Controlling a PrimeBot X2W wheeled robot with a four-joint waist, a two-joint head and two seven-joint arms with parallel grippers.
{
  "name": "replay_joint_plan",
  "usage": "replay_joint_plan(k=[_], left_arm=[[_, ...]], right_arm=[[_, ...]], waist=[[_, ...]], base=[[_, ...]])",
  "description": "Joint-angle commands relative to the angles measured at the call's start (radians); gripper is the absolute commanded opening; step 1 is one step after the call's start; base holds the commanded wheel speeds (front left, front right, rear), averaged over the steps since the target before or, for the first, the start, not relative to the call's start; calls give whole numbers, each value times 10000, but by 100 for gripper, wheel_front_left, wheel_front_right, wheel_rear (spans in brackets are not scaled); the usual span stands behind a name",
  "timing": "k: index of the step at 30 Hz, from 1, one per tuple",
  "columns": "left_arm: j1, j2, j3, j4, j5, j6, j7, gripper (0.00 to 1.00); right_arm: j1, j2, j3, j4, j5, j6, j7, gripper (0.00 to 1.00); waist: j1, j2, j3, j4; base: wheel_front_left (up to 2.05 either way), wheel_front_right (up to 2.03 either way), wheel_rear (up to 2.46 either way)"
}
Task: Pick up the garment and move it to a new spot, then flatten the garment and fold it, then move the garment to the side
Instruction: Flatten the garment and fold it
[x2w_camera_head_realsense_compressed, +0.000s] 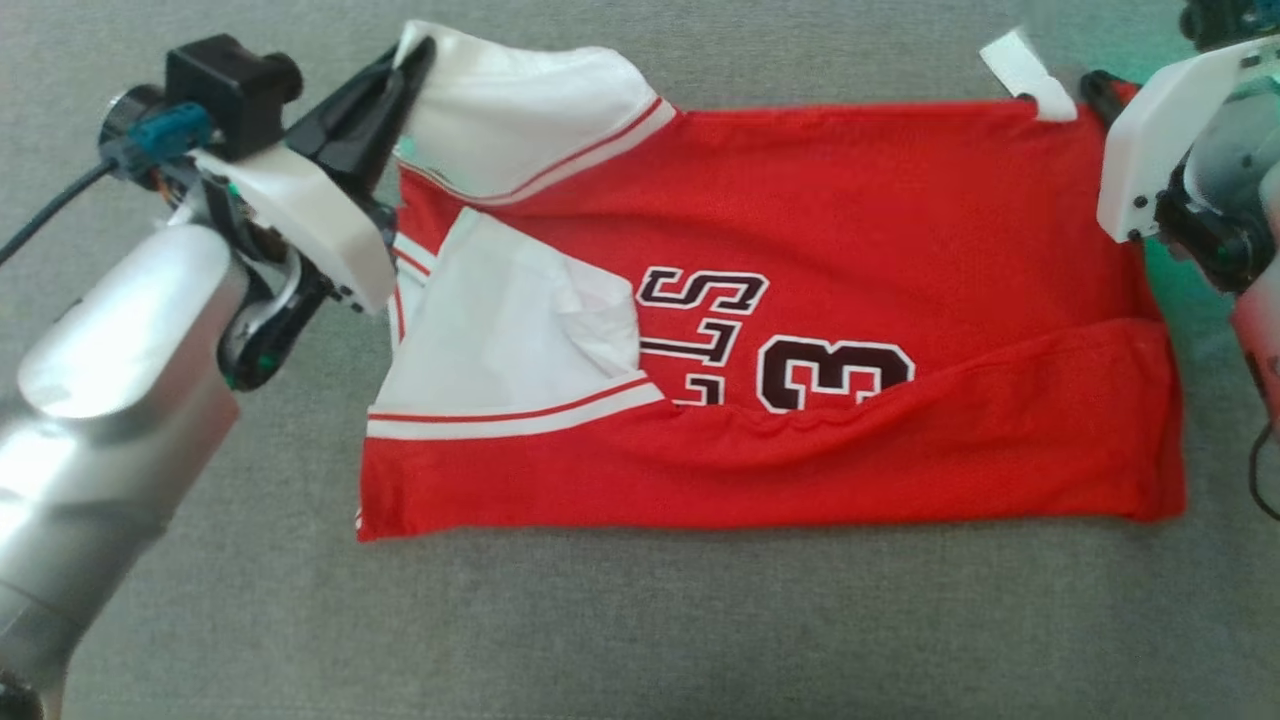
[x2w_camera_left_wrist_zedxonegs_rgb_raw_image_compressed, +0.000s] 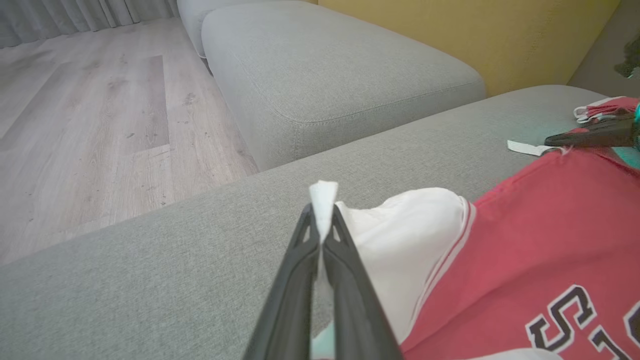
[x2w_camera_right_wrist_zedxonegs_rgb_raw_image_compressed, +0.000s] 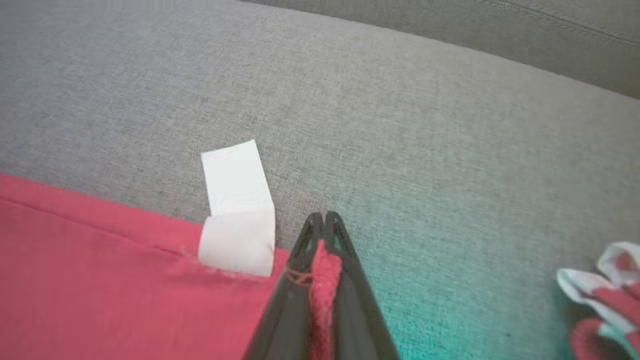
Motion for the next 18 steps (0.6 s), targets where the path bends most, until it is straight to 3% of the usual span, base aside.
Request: replay_joint_plan(k=[1,8,18], left_arm=[[-697,385,591,-55,13,69,-115,0],[-1434,496,941,778,125,154,-538,0],[-3318,542,1069,2455,733,76,-1125,0]], right_arm=[[-139,0,69,-158,109,-9,-222,0],[-1031,322,17,-296,668,-9,-1332,0],[-2661,1015,-38,225,450,-9,-2761,0]], waist=[[0,0,31,-98],[0,0,282,-513],[0,0,815,-1079]], base=[[0,0,0],[0,0,0],[0,0,0]])
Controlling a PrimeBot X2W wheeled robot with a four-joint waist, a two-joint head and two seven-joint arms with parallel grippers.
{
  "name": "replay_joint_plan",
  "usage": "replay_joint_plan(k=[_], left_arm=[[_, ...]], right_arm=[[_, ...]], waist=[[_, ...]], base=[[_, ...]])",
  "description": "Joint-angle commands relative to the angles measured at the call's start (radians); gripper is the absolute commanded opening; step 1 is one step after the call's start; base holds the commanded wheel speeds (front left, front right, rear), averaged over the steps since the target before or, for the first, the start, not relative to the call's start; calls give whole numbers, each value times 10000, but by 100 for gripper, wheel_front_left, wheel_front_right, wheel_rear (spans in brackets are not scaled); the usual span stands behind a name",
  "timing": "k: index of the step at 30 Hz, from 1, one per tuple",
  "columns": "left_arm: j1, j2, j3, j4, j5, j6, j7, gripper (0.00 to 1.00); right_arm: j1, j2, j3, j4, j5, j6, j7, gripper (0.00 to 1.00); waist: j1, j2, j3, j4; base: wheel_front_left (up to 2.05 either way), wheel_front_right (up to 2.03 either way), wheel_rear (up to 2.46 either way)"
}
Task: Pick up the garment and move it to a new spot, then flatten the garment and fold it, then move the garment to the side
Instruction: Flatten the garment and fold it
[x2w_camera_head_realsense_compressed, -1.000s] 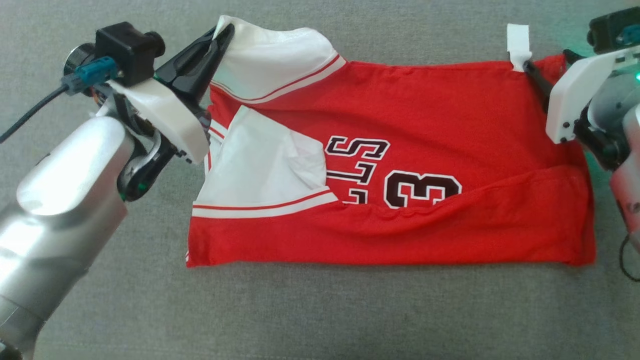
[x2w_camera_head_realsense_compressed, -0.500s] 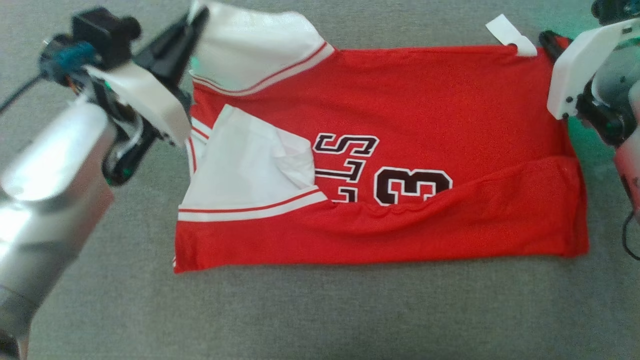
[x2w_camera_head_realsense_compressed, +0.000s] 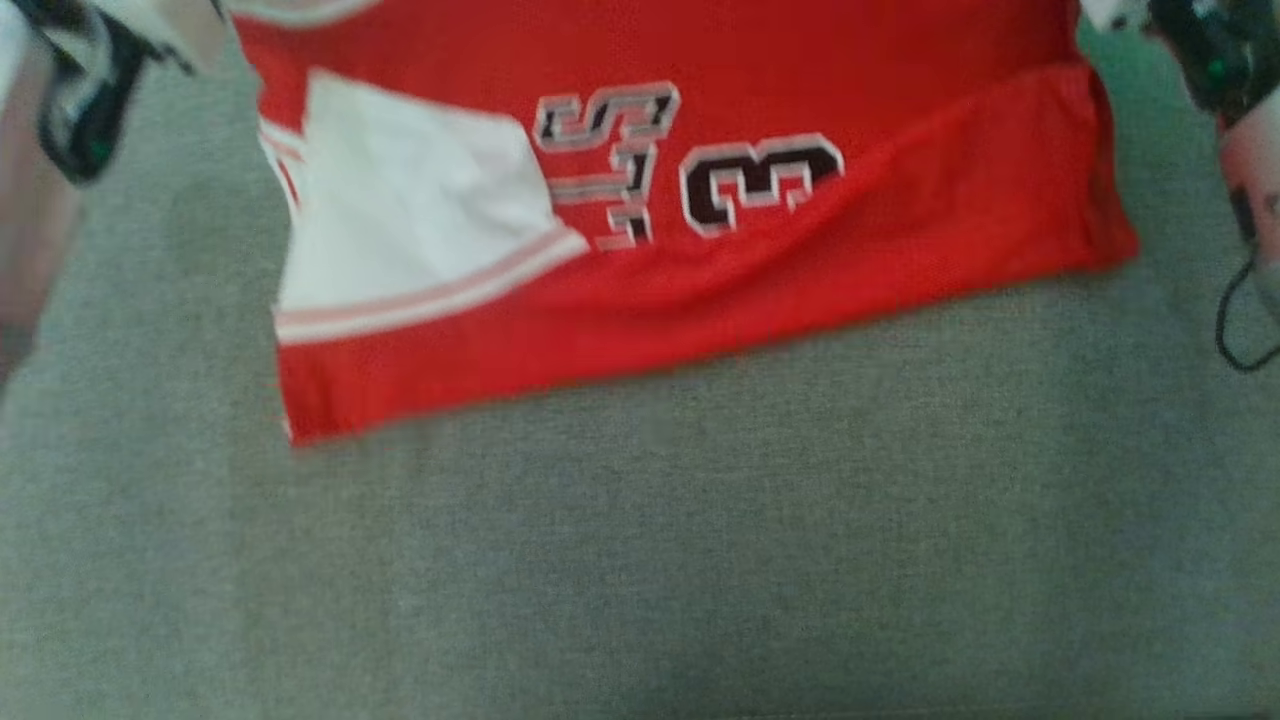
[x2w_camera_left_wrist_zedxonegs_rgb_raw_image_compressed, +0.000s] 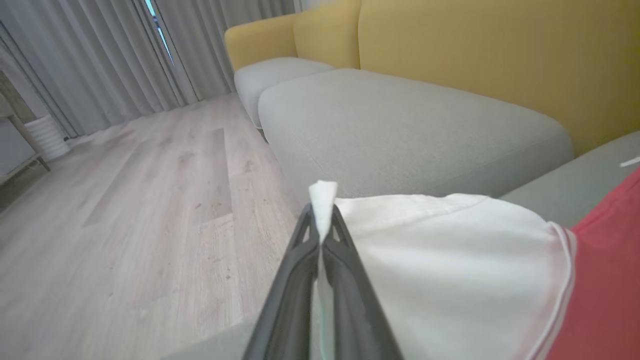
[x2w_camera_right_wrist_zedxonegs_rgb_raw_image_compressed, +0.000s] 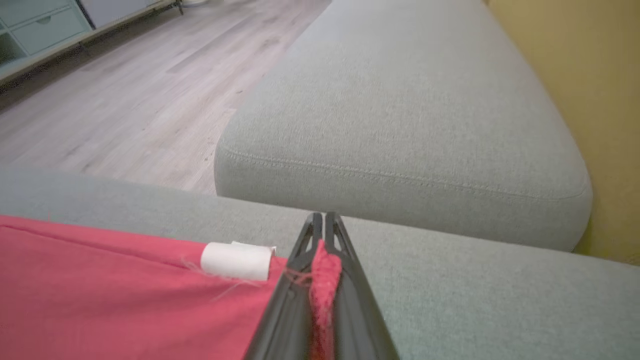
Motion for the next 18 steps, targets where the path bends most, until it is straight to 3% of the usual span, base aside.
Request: replay_joint_plan(k=[1,9,14,18], left_arm=[[-616,474,465,-68,79,1,-121,0],[-1115,-199,157,1158,167,-110,-854,0],[-519,-232,-599,831,4,-143,-1002,0],[95,159,-1405,-34,-441,-146,-883,0]], right_arm=[[-313,96,-83,-202,-67,-9,-155,0],[-715,497,-254,812,-81,-9,-1411,0],[4,125,600,818,187,-9,-1195,0],[676,-380,1120,594,772,-9,-840,0]], waist=[[-1,0,111,-94],[-1,0,-14,-14],[-1,0,-459,248],[-1,0,-858,424]], base=[[0,0,0],[0,0,0],[0,0,0],[0,0,0]])
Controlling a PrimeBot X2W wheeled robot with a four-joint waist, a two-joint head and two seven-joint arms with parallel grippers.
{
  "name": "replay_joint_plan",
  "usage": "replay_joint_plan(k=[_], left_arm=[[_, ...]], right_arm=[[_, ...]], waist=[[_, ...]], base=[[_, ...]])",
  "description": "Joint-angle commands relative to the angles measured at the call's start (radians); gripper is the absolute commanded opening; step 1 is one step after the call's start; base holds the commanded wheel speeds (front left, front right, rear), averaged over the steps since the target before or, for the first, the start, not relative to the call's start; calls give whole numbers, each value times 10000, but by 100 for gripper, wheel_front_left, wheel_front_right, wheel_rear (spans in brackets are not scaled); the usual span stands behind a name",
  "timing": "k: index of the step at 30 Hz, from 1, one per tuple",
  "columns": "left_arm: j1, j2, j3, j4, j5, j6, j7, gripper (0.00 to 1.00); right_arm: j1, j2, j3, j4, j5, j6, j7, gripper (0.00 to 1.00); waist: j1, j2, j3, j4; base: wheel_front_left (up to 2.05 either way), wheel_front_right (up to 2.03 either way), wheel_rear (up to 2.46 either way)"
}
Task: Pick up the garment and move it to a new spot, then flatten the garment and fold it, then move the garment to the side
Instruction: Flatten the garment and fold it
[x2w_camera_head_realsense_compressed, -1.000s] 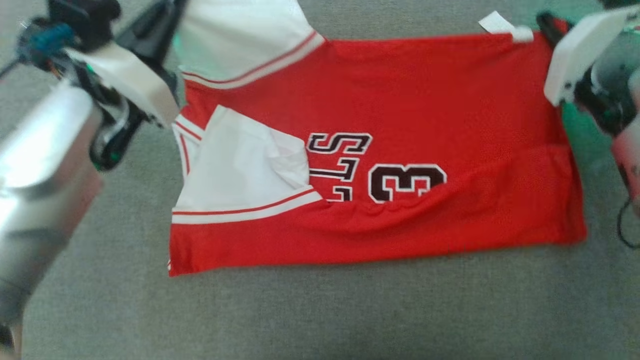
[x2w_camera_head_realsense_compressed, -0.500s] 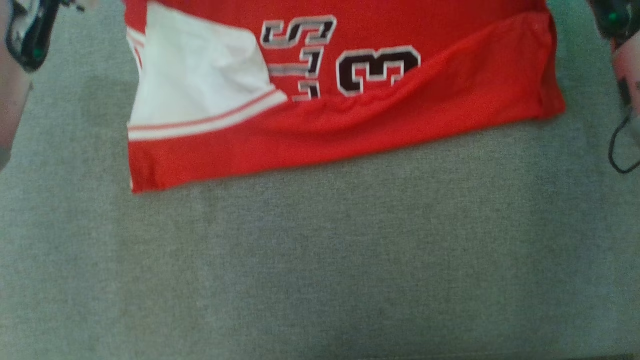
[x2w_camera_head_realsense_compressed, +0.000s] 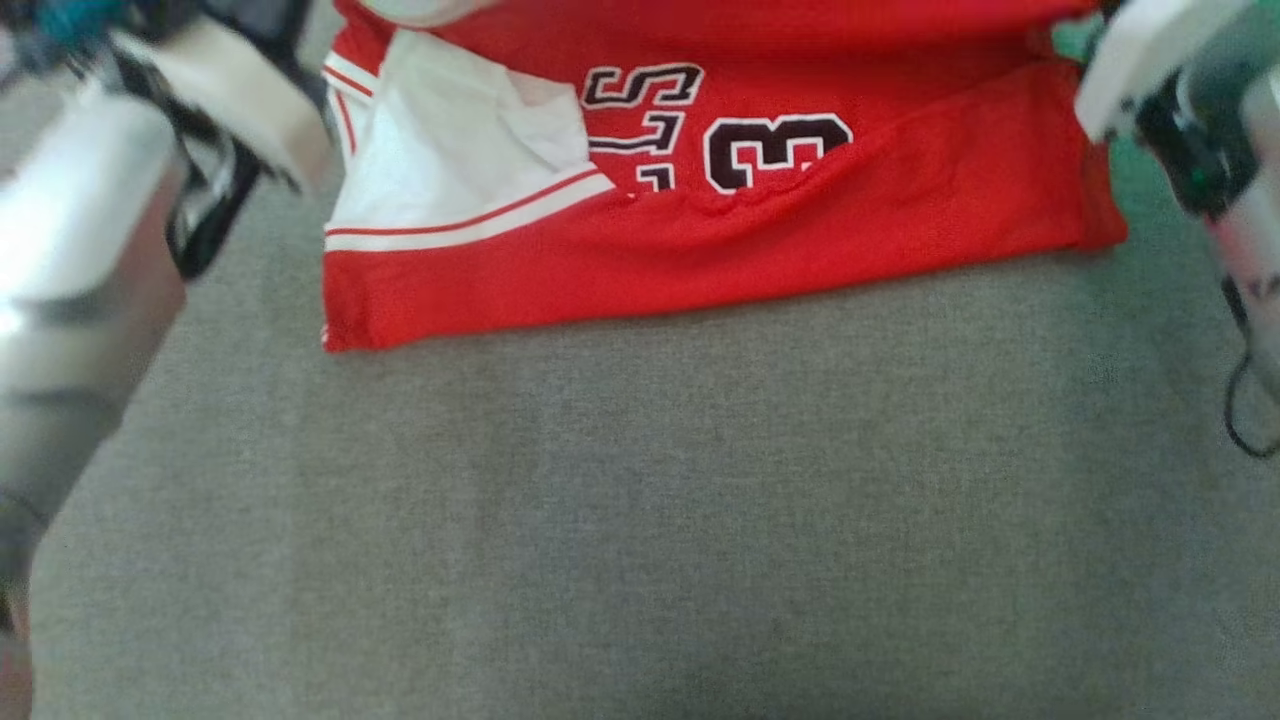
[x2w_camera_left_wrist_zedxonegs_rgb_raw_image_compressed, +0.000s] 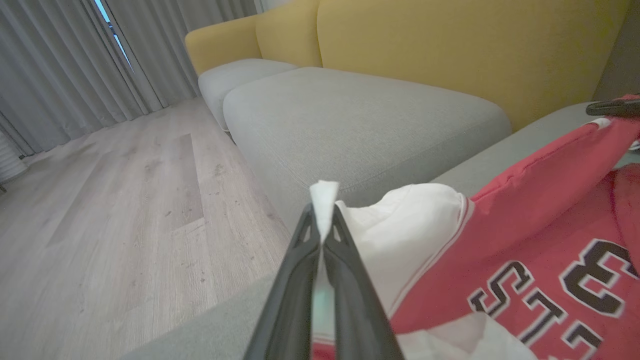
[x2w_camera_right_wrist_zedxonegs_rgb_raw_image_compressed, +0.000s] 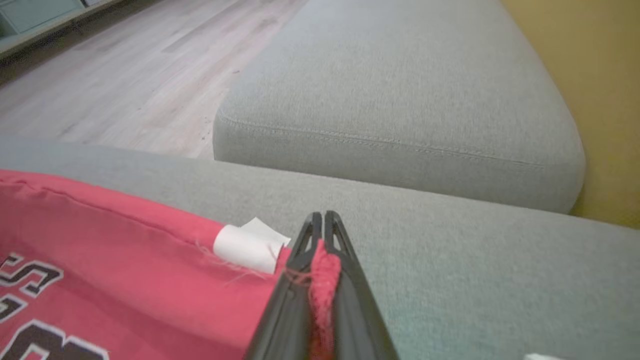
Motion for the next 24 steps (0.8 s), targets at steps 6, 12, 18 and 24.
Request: replay_joint_plan(k=[6,12,18,24], left_arm=[[535,1406,-864,-1451,-453,19,322,0],[1406,1965,-1482,-2166,-733,19,657,0],[2220,2292,-1937,-2652,-823,28,1192,0],[2608,2352,-2170,-2888,-868,34,2018,0]], right_arm=[[1064,-843,788,-931,1232,-9,750,0],[1977,-1604,1369,-1317,2242,-9,2060,0],[2624,-2162,1833,-1969,3062,-9,3343,0],[2762,-2371,2126,-2401,3259,-9,3890,0]], waist=[[0,0,-818,325],[0,0,-1391,424],[0,0,-1744,315],[0,0,-1625,166]], base=[[0,0,0],[0,0,0],[0,0,0],[0,0,0]])
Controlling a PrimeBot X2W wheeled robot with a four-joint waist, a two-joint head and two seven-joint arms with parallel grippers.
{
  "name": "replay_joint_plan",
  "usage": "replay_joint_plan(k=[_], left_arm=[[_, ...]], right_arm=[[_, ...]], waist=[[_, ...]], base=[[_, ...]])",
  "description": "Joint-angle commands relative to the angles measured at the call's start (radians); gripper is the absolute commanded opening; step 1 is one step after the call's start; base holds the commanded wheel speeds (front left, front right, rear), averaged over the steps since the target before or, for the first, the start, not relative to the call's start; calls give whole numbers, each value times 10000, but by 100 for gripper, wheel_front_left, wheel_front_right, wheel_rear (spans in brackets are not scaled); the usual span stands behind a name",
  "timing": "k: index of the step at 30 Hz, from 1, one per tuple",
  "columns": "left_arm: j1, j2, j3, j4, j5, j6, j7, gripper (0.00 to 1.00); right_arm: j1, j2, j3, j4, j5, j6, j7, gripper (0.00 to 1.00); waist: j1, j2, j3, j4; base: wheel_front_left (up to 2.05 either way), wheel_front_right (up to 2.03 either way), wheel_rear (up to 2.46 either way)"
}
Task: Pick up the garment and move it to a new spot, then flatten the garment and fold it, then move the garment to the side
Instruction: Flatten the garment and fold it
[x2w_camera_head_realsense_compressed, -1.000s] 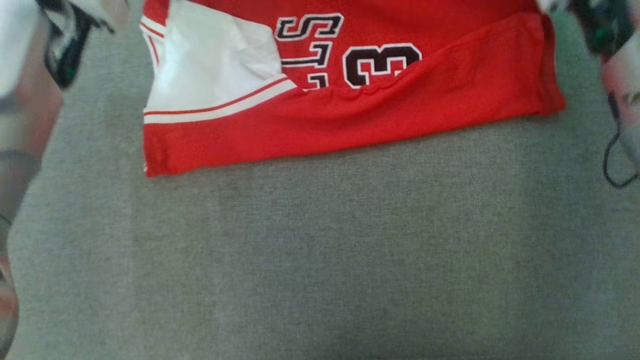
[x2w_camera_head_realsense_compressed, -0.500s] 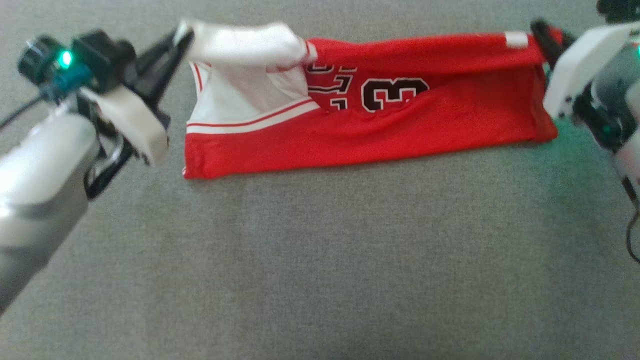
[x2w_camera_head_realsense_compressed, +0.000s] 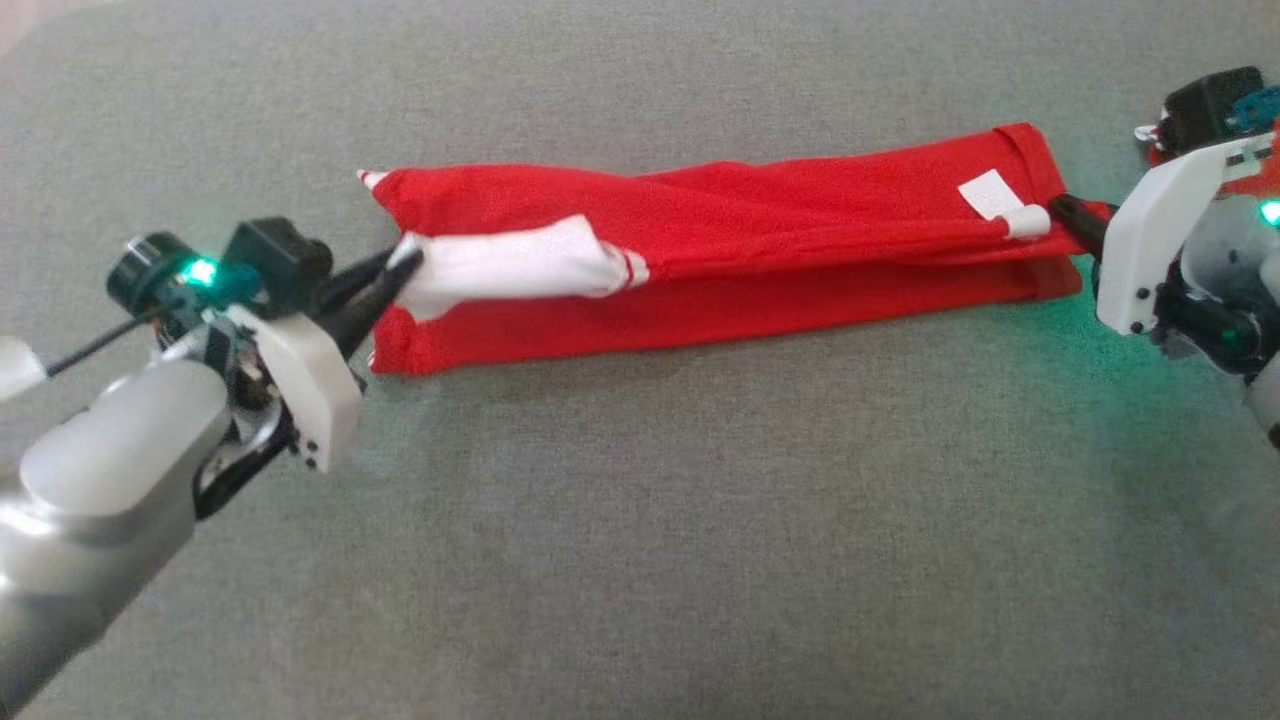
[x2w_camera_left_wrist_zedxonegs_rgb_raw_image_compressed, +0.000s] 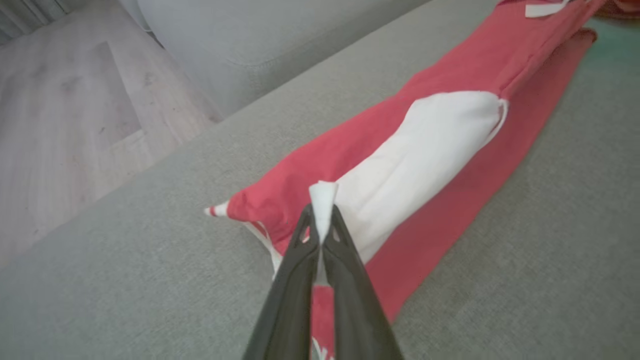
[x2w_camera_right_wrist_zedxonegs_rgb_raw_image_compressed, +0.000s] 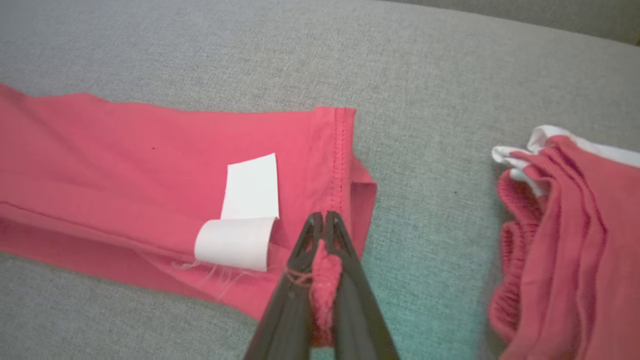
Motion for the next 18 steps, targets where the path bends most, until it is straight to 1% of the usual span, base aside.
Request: replay_joint_plan(k=[1,5,11,12,13,14,15,18], left_arm=[[-205,492,345,-81,-19,34,66,0],[-147,620,217,-173,167,28,739,0],[-111,525,166,-114,283,38,1030,0],[-126,477,176,-63,303,93,989,16],[-138,430,175,-5,341,129,956,45],[-174,395,167,44,483,179,892,86],[-220,358,160,98,661,275,805,100],[-288,155,305,207,814,648,392,100]], right_arm=[[170,-219,-3,-241,86,-9,45,0],[191,-223,139,-348,123,-9,437,0],[203,-37,152,-320,156,-9,566,0],[200,11,120,-266,156,-9,560,0],[197,75,67,-204,171,-9,543,46],[198,148,-23,-125,221,-9,523,100],[184,233,-179,-31,310,-9,457,100],[98,489,-679,84,558,-9,45,100]], waist=[[1,-1,61,-40],[1,-1,227,-126],[1,-1,418,-210],[1,-1,444,-214],[1,-1,461,-222],[1,-1,473,-234],[1,-1,480,-242],[1,-1,409,-254]], base=[[0,0,0],[0,0,0],[0,0,0],[0,0,0],[0,0,0],[0,0,0],[0,0,0],[0,0,0]])
